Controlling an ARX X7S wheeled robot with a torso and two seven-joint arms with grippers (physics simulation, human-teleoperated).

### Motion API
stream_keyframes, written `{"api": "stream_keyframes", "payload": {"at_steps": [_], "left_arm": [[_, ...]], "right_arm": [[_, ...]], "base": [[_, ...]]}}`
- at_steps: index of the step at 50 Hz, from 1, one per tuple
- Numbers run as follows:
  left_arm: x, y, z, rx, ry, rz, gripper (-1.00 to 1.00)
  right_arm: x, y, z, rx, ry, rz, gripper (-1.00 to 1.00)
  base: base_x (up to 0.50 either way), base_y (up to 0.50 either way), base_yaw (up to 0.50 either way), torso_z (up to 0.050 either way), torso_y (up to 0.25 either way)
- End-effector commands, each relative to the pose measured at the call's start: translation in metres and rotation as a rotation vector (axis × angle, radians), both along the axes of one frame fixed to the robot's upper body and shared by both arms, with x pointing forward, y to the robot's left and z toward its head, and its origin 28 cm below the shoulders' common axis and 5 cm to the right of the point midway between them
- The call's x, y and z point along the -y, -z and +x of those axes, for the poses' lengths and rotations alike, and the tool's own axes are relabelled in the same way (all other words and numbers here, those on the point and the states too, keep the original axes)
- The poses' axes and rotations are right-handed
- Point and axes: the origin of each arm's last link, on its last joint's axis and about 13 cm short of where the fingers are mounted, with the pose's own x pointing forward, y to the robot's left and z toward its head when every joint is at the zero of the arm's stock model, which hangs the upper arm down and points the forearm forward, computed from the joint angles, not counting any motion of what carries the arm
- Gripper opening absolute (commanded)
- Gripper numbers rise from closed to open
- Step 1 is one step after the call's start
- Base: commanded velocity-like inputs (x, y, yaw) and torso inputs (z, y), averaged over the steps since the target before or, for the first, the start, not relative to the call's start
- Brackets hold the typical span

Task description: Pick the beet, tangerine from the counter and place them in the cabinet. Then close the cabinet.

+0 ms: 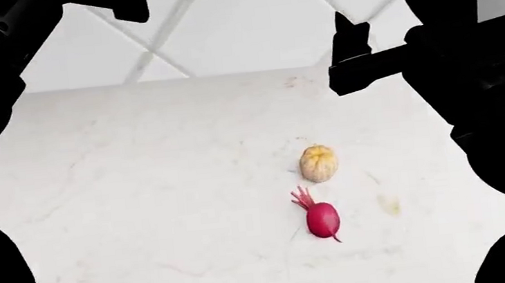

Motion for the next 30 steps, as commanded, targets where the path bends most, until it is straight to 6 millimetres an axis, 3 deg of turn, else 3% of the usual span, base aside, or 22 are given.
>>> {"api": "stream_keyframes", "payload": {"at_steps": [1,30], "left_arm": [[0.0034,-0.0036,0.0018,-0.002,0.015,0.017,1.00],[0.0079,-0.0050,0.0030,-0.011,0.038,0.050,1.00]], "right_arm": [[0.0018,-0.0009,0.0003,-0.016,0.015,0.017,1.00],[0.0023,-0.0012,-0.0005,-0.038,0.014,-0.048,1.00]], "base": [[0.42,-0.43,0.00,0.000,0.000],[0.13,-0.01,0.00,0.000,0.000]]}}
